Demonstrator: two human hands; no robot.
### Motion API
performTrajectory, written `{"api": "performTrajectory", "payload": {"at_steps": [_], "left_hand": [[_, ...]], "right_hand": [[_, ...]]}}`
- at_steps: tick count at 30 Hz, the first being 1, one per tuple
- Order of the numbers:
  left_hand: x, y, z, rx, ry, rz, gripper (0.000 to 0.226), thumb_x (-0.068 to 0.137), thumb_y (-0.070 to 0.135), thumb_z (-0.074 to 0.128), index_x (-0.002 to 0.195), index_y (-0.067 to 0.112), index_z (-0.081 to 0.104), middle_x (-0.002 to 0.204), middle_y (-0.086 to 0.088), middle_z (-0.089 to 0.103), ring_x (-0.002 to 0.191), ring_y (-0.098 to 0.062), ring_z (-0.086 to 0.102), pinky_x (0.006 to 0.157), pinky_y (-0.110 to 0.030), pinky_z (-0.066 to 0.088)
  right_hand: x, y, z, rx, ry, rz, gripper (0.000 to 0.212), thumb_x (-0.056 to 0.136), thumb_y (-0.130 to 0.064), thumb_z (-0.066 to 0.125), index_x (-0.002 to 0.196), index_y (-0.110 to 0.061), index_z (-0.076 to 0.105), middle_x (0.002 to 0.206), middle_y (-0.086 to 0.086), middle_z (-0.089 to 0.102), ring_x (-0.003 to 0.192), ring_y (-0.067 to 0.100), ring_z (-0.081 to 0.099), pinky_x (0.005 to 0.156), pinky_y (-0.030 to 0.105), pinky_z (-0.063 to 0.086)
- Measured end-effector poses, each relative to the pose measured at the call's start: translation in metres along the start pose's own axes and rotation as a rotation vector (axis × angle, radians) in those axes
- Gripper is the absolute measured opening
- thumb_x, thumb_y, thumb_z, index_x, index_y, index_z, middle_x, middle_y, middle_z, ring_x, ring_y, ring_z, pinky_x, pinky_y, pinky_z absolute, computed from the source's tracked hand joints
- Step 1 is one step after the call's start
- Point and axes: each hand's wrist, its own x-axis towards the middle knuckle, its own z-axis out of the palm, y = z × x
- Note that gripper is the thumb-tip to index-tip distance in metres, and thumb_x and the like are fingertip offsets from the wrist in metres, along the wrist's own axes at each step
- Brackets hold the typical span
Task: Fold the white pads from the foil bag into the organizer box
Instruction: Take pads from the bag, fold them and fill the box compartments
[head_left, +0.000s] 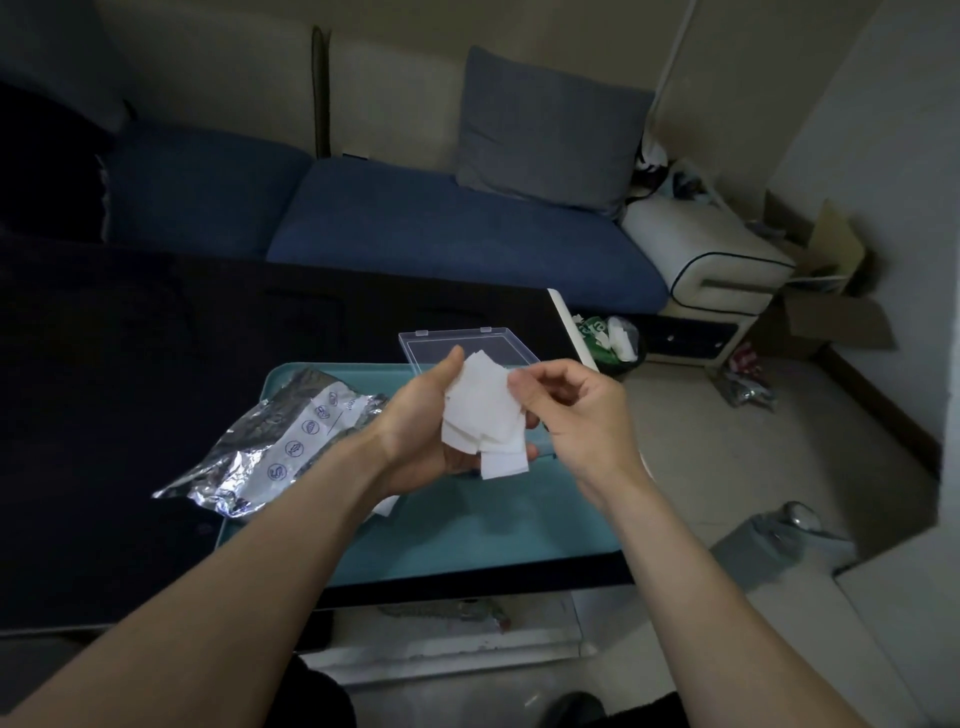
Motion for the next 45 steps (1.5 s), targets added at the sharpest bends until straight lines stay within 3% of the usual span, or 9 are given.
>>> {"api": "performTrajectory", "payload": {"at_steps": [4, 8, 14, 18, 25, 30, 35, 39, 45], "left_hand": [[0.001, 0.001, 0.001, -0.006, 0.030, 0.014, 0.059, 0.103, 0.050, 0.028, 0.119, 0.006, 0.062, 0.125, -0.024, 0.064, 0.110, -0.041, 0.063, 0.080, -0.052, 0.058], [0.010, -0.001, -0.002, 0.082, 0.077, 0.006, 0.064, 0.103, 0.054, 0.027, 0.131, 0.004, 0.055, 0.119, -0.035, 0.061, 0.081, -0.042, 0.067, 0.067, -0.044, 0.056], [0.020, -0.007, -0.002, 0.218, 0.215, 0.022, 0.050, 0.105, 0.044, 0.032, 0.101, 0.008, 0.066, 0.083, -0.008, 0.076, 0.075, -0.021, 0.072, 0.069, -0.035, 0.057], [0.024, -0.005, 0.002, 0.062, 0.208, -0.050, 0.058, 0.105, 0.047, 0.025, 0.124, 0.006, 0.061, 0.114, -0.016, 0.071, 0.102, -0.028, 0.069, 0.091, -0.045, 0.054], [0.025, -0.004, 0.005, -0.048, 0.241, -0.075, 0.056, 0.106, 0.044, 0.027, 0.130, 0.002, 0.054, 0.112, -0.020, 0.070, 0.093, -0.032, 0.071, 0.073, -0.040, 0.060], [0.030, 0.001, 0.005, 0.196, 0.225, -0.021, 0.042, 0.106, 0.035, 0.034, 0.128, 0.004, 0.052, 0.100, -0.019, 0.073, 0.073, -0.034, 0.069, 0.082, -0.046, 0.053], [0.035, 0.000, 0.006, 0.456, 0.212, 0.025, 0.032, 0.103, 0.023, 0.047, 0.117, -0.004, 0.059, 0.092, -0.024, 0.073, 0.064, -0.032, 0.067, 0.060, -0.038, 0.058], [0.035, -0.008, 0.003, 0.557, 0.273, 0.054, 0.024, 0.099, 0.026, 0.056, 0.097, 0.006, 0.069, 0.077, -0.004, 0.075, 0.067, -0.018, 0.069, 0.056, -0.025, 0.052], [0.041, -0.021, 0.000, 0.730, 0.279, 0.034, 0.027, 0.100, 0.033, 0.053, 0.093, 0.014, 0.071, 0.092, -0.002, 0.076, 0.087, -0.023, 0.072, 0.085, -0.040, 0.057]], "right_hand": [[0.002, -0.004, 0.007, -0.029, 0.005, 0.044, 0.013, 0.083, -0.020, 0.081, 0.089, -0.011, 0.075, 0.083, 0.002, 0.076, 0.073, 0.010, 0.069, 0.061, 0.024, 0.053], [0.001, -0.006, 0.015, 0.060, -0.016, 0.135, 0.018, 0.085, -0.018, 0.079, 0.093, -0.002, 0.073, 0.076, 0.004, 0.075, 0.056, 0.010, 0.065, 0.049, 0.022, 0.049], [0.012, 0.014, 0.019, -0.377, -0.088, 0.007, 0.027, 0.077, -0.032, 0.086, 0.098, -0.019, 0.075, 0.086, -0.013, 0.065, 0.078, 0.002, 0.061, 0.067, 0.017, 0.050], [0.027, 0.018, 0.007, -0.498, -0.291, -0.006, 0.034, 0.072, -0.036, 0.089, 0.099, -0.034, 0.069, 0.107, -0.009, 0.056, 0.100, 0.008, 0.055, 0.081, 0.014, 0.041], [0.036, 0.016, -0.004, -0.389, -0.305, -0.090, 0.023, 0.075, -0.030, 0.087, 0.072, -0.032, 0.064, 0.102, -0.013, 0.060, 0.106, 0.009, 0.056, 0.080, 0.015, 0.043], [0.038, 0.011, -0.031, -0.073, -0.149, 0.024, 0.018, 0.079, -0.014, 0.084, 0.082, -0.018, 0.066, 0.080, -0.002, 0.074, 0.075, 0.012, 0.070, 0.072, 0.027, 0.056], [0.033, -0.003, -0.044, -0.009, -0.329, 0.187, 0.026, 0.069, -0.017, 0.085, 0.087, -0.006, 0.069, 0.076, 0.013, 0.076, 0.064, 0.022, 0.072, 0.061, 0.028, 0.059], [0.033, -0.003, -0.035, -0.113, -0.449, 0.290, 0.027, 0.072, -0.009, 0.087, 0.090, -0.008, 0.067, 0.068, 0.010, 0.074, 0.059, 0.021, 0.071, 0.056, 0.027, 0.054], [0.036, 0.011, -0.021, -0.580, -0.380, 0.262, 0.050, 0.059, -0.033, 0.097, 0.097, -0.027, 0.065, 0.071, -0.004, 0.071, 0.059, 0.002, 0.064, 0.057, 0.022, 0.048]]}}
